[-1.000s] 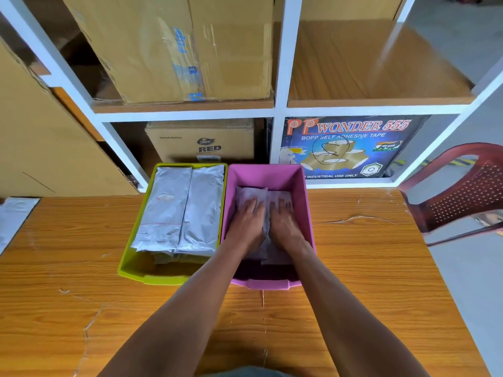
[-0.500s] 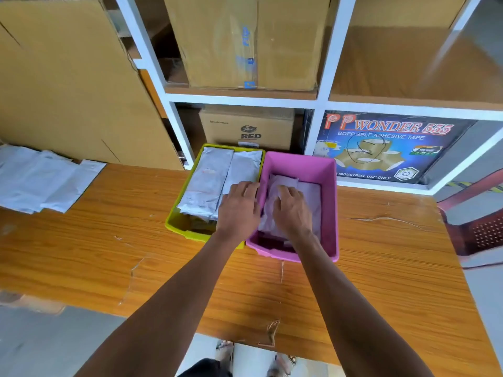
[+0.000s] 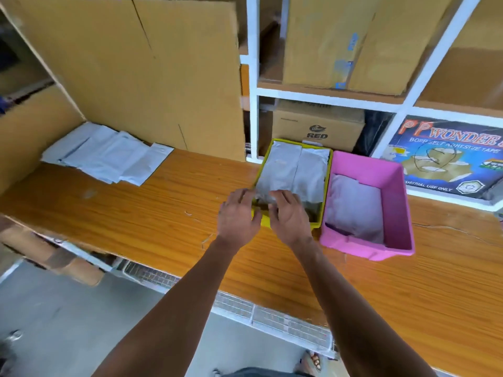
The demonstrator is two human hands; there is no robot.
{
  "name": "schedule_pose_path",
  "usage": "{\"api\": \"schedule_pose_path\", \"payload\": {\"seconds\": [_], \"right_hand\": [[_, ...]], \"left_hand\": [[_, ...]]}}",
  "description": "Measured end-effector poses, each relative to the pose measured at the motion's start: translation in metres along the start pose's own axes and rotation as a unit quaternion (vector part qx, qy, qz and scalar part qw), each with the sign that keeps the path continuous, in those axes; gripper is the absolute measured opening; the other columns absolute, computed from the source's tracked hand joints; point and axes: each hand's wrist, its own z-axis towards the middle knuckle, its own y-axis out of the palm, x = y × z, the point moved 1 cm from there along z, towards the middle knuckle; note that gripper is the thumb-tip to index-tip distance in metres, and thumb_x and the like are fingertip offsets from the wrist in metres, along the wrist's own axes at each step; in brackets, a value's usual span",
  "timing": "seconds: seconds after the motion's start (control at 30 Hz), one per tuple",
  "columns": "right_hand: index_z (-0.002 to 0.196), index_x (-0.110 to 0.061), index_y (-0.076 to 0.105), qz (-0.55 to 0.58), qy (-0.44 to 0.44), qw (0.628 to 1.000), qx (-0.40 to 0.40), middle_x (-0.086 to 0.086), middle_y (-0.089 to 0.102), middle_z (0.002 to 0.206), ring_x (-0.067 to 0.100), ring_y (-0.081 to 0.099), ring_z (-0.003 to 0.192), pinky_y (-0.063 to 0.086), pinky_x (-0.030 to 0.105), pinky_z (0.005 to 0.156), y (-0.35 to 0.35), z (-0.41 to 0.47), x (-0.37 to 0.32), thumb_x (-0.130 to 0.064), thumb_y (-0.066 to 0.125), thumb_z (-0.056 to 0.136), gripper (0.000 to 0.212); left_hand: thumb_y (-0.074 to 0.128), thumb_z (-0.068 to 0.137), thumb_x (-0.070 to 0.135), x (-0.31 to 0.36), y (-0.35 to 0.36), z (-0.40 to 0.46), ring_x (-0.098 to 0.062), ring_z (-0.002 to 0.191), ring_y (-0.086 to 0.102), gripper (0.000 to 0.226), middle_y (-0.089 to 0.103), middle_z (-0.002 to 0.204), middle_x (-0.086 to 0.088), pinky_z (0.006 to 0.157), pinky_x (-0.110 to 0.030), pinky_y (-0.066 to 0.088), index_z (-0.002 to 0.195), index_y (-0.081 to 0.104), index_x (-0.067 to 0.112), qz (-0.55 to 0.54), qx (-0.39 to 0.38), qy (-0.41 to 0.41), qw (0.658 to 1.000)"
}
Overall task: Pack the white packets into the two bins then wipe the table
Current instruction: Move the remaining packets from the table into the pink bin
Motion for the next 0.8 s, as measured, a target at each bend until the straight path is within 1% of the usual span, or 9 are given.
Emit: {"api": "schedule_pose_path", "payload": {"seconds": [0.1, 0.23, 0.27, 0.4, 0.5, 0.57, 0.73, 0.8], "right_hand": [[0.130, -0.011, 0.063, 0.001, -0.030, 0.999, -0.025, 0.010, 0.063, 0.125, 0.036, 0.057, 0.117, 0.054, 0.048, 0.094, 0.041, -0.009, -0.051, -0.016, 0.061, 0.098, 0.033], [0.132, -0.015, 0.062, 0.015, -0.046, 0.996, -0.079, 0.007, 0.061, 0.127, 0.036, 0.058, 0.117, 0.054, 0.048, 0.095, 0.105, -0.021, -0.117, -0.028, 0.049, 0.096, 0.040], [0.132, -0.016, 0.062, 0.022, -0.049, 0.994, -0.091, 0.007, 0.061, 0.127, 0.035, 0.058, 0.117, 0.054, 0.048, 0.096, 0.117, -0.024, -0.129, -0.029, 0.049, 0.095, 0.041], [0.131, -0.016, 0.063, 0.047, -0.079, 0.986, -0.136, 0.007, 0.062, 0.127, 0.034, 0.056, 0.117, 0.052, 0.047, 0.094, 0.168, -0.025, -0.186, -0.018, 0.063, 0.094, 0.037], [0.130, -0.016, 0.065, 0.046, -0.103, 0.980, -0.161, 0.009, 0.063, 0.127, 0.035, 0.057, 0.119, 0.050, 0.046, 0.093, 0.201, -0.013, -0.221, -0.018, 0.066, 0.095, 0.036], [0.129, -0.015, 0.065, 0.052, -0.121, 0.976, -0.174, 0.009, 0.064, 0.127, 0.035, 0.059, 0.116, 0.050, 0.045, 0.091, 0.224, -0.004, -0.244, -0.018, 0.066, 0.096, 0.034], [0.132, -0.018, 0.064, 0.059, -0.145, 0.969, -0.190, 0.005, 0.062, 0.130, 0.027, 0.056, 0.119, 0.051, 0.041, 0.090, 0.281, 0.029, -0.287, -0.023, 0.062, 0.100, 0.032], [0.131, -0.018, 0.064, 0.066, -0.149, 0.967, -0.197, 0.006, 0.063, 0.129, 0.028, 0.056, 0.118, 0.051, 0.042, 0.089, 0.307, 0.045, -0.300, -0.022, 0.061, 0.100, 0.031]], "left_hand": [[0.066, 0.094, 0.035, -0.058, -0.021, -0.032, -0.033, 0.123, 0.059, 0.050, 0.061, 0.137, -0.005, 0.089, -0.050, 0.054, 0.140, 0.060, 0.016, 0.020, 0.000, -0.021, 1.000], [0.059, 0.096, 0.042, -0.141, -0.046, -0.081, -0.031, 0.126, 0.056, 0.056, 0.057, 0.143, -0.004, 0.095, -0.049, 0.051, 0.146, 0.053, 0.017, 0.032, -0.025, -0.082, 0.996], [0.057, 0.097, 0.044, -0.156, -0.052, -0.091, -0.031, 0.127, 0.055, 0.058, 0.056, 0.145, -0.004, 0.097, -0.049, 0.050, 0.149, 0.051, 0.017, 0.034, -0.033, -0.098, 0.994], [0.053, 0.099, 0.045, -0.227, -0.079, -0.126, -0.031, 0.127, 0.055, 0.061, 0.055, 0.145, -0.006, 0.099, -0.049, 0.050, 0.152, 0.048, 0.016, 0.036, -0.027, -0.167, 0.985], [0.055, 0.097, 0.044, -0.268, -0.094, -0.142, -0.033, 0.126, 0.056, 0.059, 0.057, 0.142, -0.006, 0.096, -0.050, 0.052, 0.149, 0.050, 0.016, 0.033, -0.013, -0.210, 0.977], [0.057, 0.097, 0.042, -0.294, -0.102, -0.151, -0.033, 0.126, 0.056, 0.058, 0.056, 0.141, -0.006, 0.095, -0.052, 0.054, 0.148, 0.050, 0.015, 0.031, -0.007, -0.242, 0.970], [0.053, 0.103, 0.042, -0.356, -0.119, -0.147, -0.032, 0.134, 0.050, 0.060, 0.050, 0.149, -0.009, 0.105, -0.051, 0.047, 0.155, 0.043, 0.014, 0.048, -0.028, -0.299, 0.953], [0.051, 0.103, 0.043, -0.384, -0.122, -0.138, -0.033, 0.136, 0.048, 0.061, 0.049, 0.151, -0.009, 0.108, -0.051, 0.046, 0.156, 0.041, 0.014, 0.057, -0.038, -0.310, 0.948]]}}
